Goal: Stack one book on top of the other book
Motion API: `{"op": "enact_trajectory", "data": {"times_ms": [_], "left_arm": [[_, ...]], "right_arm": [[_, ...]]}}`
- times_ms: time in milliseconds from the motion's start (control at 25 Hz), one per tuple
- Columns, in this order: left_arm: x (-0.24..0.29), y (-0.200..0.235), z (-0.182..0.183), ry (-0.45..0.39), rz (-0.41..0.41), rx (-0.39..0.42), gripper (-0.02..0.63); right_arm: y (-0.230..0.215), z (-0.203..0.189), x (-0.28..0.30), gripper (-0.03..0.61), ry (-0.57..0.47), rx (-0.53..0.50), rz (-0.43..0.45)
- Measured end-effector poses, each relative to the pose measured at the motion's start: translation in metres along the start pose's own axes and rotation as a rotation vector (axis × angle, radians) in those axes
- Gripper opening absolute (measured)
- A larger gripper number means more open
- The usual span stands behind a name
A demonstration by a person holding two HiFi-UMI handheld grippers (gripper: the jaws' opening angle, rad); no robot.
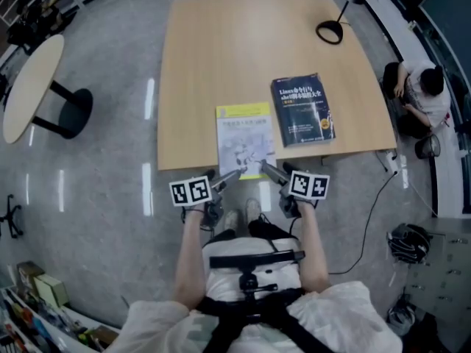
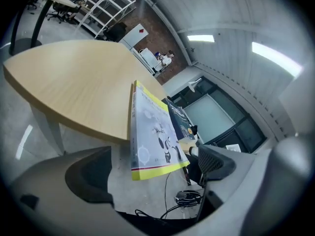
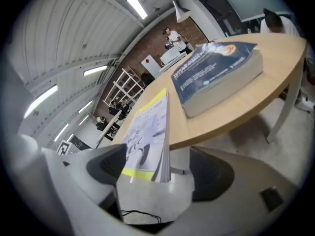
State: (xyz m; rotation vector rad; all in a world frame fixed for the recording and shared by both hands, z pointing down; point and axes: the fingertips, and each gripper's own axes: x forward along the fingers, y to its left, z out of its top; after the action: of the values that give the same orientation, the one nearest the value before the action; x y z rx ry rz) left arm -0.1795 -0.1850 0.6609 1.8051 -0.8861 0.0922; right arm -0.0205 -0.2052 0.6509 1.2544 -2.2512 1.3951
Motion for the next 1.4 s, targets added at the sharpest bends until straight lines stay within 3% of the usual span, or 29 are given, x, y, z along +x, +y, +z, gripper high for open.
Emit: {"op": "enact_trajectory", "data": {"times_ms": [240, 600, 880, 1040, 1080, 1200, 1400], "left_arm": [[0.014, 0.005, -0.010, 0.034, -0.011, -0.068, 0.537], [0.036, -0.002, -0.015, 0.088, -0.022, -0.047, 0.537], [0.055, -0.012, -0.024, 0.150, -0.069, -0.036, 0.537], [0.056, -0.012, -0.024, 0.161, -0.102, -0.101, 0.535], [0.055, -0.010, -0.024, 0.165, -0.101, -0.129, 0.519], [0.047, 0.000, -0.020, 0.131, -0.079, -0.218, 0.209], [0.045, 0.001, -0.017, 0.095, -0.085, -0.234, 0.164]], "right_arm": [[0.003, -0.008, 0.011, 0.399, 0.053, 0.033, 0.042], [0.005, -0.017, 0.031, 0.399, 0.157, -0.001, 0.064], [0.013, -0.025, 0.047, 0.399, 0.221, 0.035, 0.139], [0.019, -0.027, 0.052, 0.383, 0.229, 0.037, 0.174], [0.020, -0.028, 0.051, 0.345, 0.231, 0.038, 0.179], [0.023, -0.028, 0.048, 0.276, 0.218, 0.056, 0.205], [0.028, -0.025, 0.045, 0.219, 0.204, 0.031, 0.213]]}}
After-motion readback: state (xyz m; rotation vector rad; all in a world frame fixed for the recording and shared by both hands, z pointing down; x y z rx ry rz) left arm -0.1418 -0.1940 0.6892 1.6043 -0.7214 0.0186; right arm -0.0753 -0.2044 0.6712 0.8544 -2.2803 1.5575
